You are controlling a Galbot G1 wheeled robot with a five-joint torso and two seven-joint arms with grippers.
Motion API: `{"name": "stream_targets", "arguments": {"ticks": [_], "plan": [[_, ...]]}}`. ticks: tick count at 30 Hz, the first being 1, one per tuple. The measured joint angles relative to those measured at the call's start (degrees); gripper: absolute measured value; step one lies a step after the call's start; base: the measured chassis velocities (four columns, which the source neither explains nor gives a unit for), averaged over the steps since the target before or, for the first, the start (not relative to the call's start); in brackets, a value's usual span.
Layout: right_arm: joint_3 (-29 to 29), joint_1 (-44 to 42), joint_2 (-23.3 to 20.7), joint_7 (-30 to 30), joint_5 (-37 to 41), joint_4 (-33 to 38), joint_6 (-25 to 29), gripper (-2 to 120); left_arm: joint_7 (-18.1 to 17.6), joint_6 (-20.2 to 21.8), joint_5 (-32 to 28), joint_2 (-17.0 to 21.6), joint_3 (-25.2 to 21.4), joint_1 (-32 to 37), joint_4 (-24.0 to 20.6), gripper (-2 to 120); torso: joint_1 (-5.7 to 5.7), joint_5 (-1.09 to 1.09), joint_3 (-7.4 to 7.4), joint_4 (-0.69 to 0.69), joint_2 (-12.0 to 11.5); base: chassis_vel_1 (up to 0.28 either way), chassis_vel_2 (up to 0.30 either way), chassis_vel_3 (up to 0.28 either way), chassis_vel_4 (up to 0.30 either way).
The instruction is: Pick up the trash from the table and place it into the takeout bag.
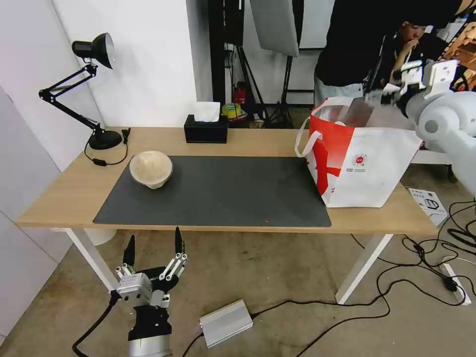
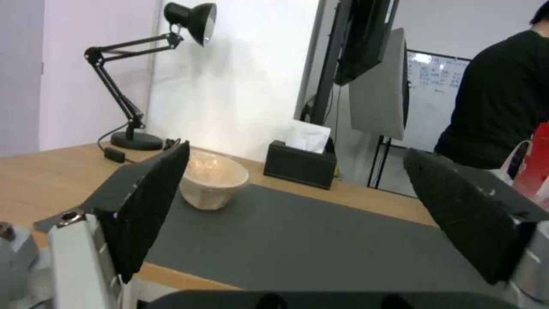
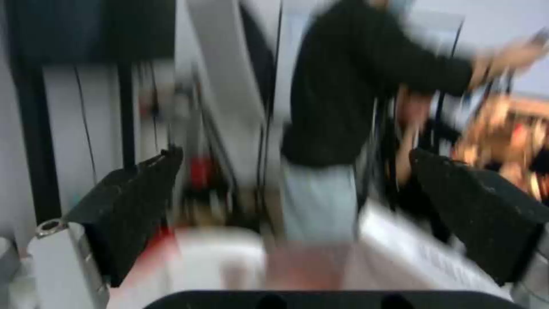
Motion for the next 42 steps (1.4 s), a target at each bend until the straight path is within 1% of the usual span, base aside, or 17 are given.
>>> {"name": "stream_targets", "arguments": {"ticks": [1,2,3,5,7,11,12,13,15,18,22,23,27,31,37,41,42], "plan": [[0.99,-1.98,0.52,2.52,-1.59,2.20,6.41,100,0.00,0.00,0.00,-0.01,0.01,-0.06,0.00,100,0.00,0.00,0.00,0.01,0.00,0.000,0.000,0.000,0.000],[1.85,-3.29,0.80,3.56,-2.55,3.44,9.36,100,-0.01,0.00,0.01,-0.01,0.01,-0.09,0.00,100,-0.01,0.00,0.00,0.01,0.00,0.000,0.000,0.000,0.000],[1.85,-3.29,0.80,3.56,-2.55,3.44,9.36,100,-0.01,0.00,0.01,-0.01,0.01,-0.09,0.00,100,-0.01,0.00,0.00,0.01,0.00,0.000,0.000,0.000,0.000],[4.68,-7.34,1.52,6.43,-5.70,7.30,15.64,100,-0.02,0.00,0.01,-0.02,-0.02,-0.21,0.01,100,0.00,-0.01,0.00,0.00,0.00,0.000,0.000,0.000,0.000],[6.23,-10.23,1.95,8.36,-8.07,9.87,19.34,100,-0.02,0.00,0.00,-0.04,-0.02,-0.28,0.01,100,0.00,0.00,0.00,-0.01,0.00,0.000,0.000,0.000,0.000],[6.99,-11.79,2.17,9.33,-9.69,11.10,21.11,100,-0.02,0.01,-0.01,-0.05,-0.02,-0.28,0.00,100,0.00,0.00,0.00,0.00,0.00,0.000,0.000,0.000,0.000],[8.64,-15.06,2.48,10.54,-12.83,13.45,23.89,100,-0.02,0.01,-0.03,-0.05,-0.04,-0.26,-0.02,100,0.00,-0.01,0.00,0.00,0.00,0.000,0.000,0.000,0.000],[8.64,-15.06,2.48,10.54,-12.83,13.45,23.89,100,-0.02,0.01,-0.03,-0.05,-0.04,-0.26,-0.02,100,0.00,-0.01,0.00,0.00,0.00,0.000,0.000,0.000,0.000],[11.46,-21.23,2.98,13.00,-17.30,17.85,26.89,100,-0.01,0.02,-0.06,-0.05,-0.06,-0.17,-0.16,100,-0.01,0.00,0.00,0.00,0.00,0.000,0.000,0.000,0.000],[12.59,-24.25,3.19,13.95,-19.15,19.72,27.38,100,0.00,0.02,-0.07,-0.05,-0.05,-0.08,-0.20,100,0.00,0.00,0.00,0.00,0.00,0.000,0.000,0.000,0.000],[15.14,-32.97,3.95,15.88,-23.50,24.36,27.72,100,0.01,0.02,-0.01,-0.05,0.02,0.03,-0.26,100,0.00,0.00,-0.01,-0.01,0.00,0.000,0.000,0.000,0.000],[15.14,-32.97,3.95,15.88,-23.50,24.36,27.72,100,0.01,0.02,-0.01,-0.05,0.02,0.03,-0.26,100,0.00,0.00,-0.01,-0.01,0.00,0.000,0.000,0.000,0.000],[16.01,-40.24,4.54,15.26,-27.11,27.67,27.76,100,0.01,0.01,0.16,-0.05,0.11,0.22,-0.30,100,-0.01,0.00,0.00,-0.01,0.00,0.000,0.000,0.000,0.000],[17.51,-49.23,7.25,14.88,-32.59,31.82,28.18,100,0.01,-0.05,0.24,-0.10,0.28,0.27,-0.30,100,0.00,0.00,-0.01,0.00,0.00,0.000,0.000,0.000,0.000],[17.86,-56.52,8.92,14.82,-36.72,34.48,28.20,100,0.00,-0.17,0.27,-0.11,0.10,0.30,-0.40,100,-0.01,0.00,-0.01,0.00,0.00,0.000,0.000,0.000,0.000],[18.45,-65.52,10.18,14.87,-41.48,37.08,28.34,100,0.00,-0.17,0.28,-0.12,0.02,0.28,-0.67,100,-0.01,0.00,-0.01,0.00,0.00,0.000,0.000,0.000,0.000],[18.45,-65.52,10.18,14.87,-41.48,37.08,28.34,100,0.00,-0.17,0.28,-0.12,0.02,0.28,-0.67,100,-0.01,0.00,-0.01,0.00,0.00,0.000,0.000,0.000,0.000]]}}
